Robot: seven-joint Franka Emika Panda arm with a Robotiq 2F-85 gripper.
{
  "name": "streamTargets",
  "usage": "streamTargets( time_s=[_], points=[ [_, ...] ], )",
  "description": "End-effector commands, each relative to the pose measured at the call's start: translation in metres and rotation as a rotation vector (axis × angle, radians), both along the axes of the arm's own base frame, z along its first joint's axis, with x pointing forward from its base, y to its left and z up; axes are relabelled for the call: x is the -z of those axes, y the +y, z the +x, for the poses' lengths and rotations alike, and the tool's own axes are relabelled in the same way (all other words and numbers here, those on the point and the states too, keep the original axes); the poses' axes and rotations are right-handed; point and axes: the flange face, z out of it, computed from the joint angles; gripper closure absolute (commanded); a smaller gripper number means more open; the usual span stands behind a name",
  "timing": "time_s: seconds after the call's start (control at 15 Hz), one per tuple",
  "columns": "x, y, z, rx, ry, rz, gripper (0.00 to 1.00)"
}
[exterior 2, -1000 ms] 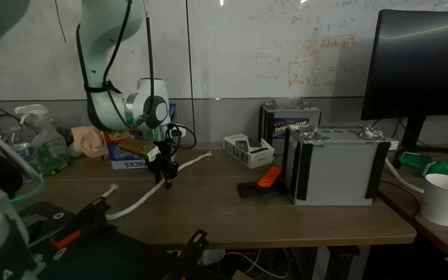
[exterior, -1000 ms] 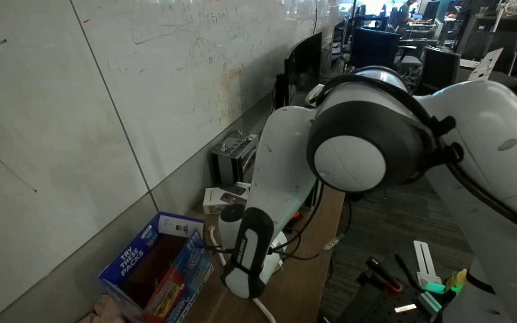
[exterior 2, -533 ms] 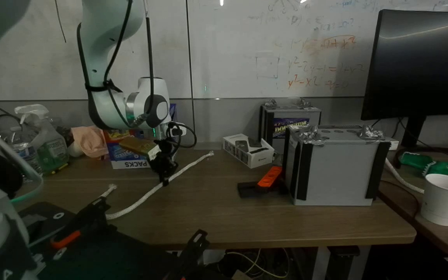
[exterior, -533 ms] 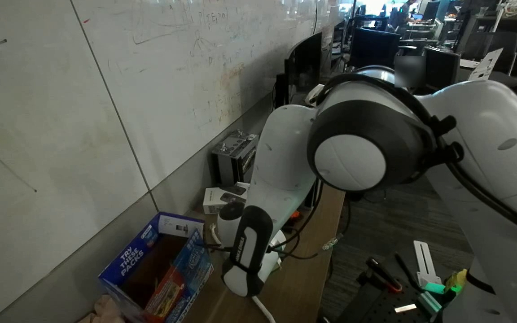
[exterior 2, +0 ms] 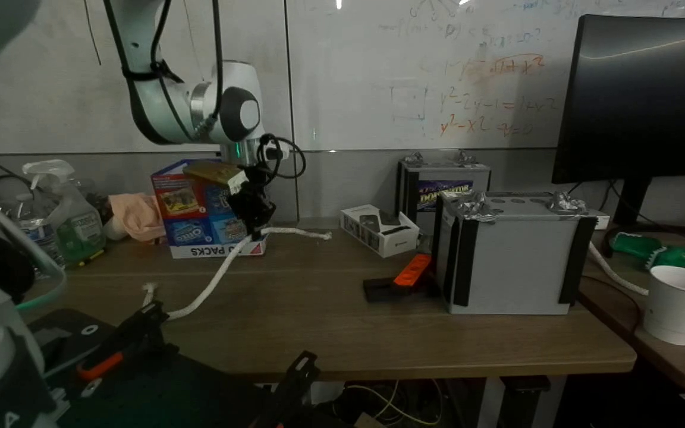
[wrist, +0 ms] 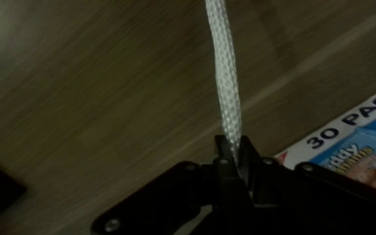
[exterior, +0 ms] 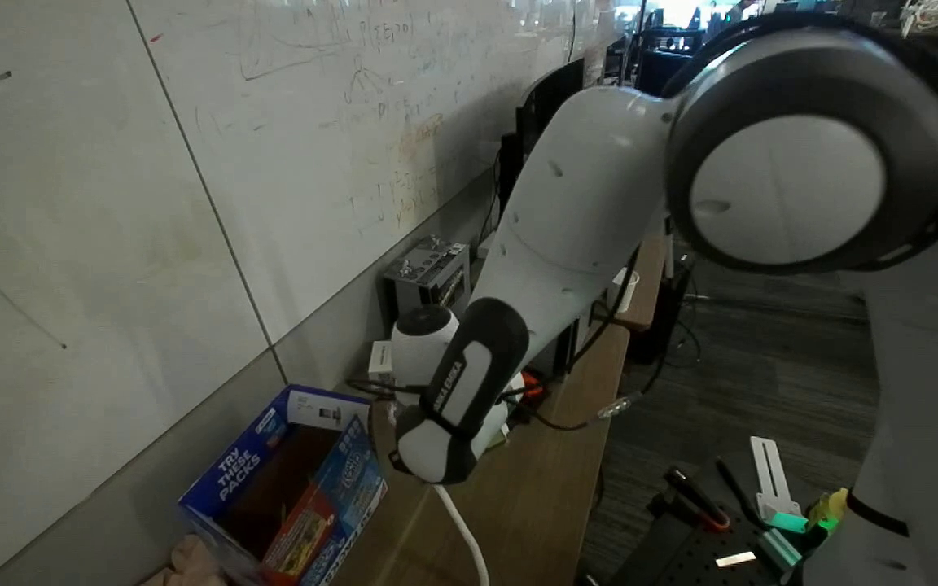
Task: Pick up the two white ropes and put them in the box
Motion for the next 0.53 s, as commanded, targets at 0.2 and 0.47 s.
streamTargets(
  time_s=[0.2,0.47],
  points=[
    [-0.147,0.019,-0.026,0.012,-0.038,0.064,0.88],
    [-0.240,0.046,-0.041,0.078,-0.084,0.107,0.87]
  ],
)
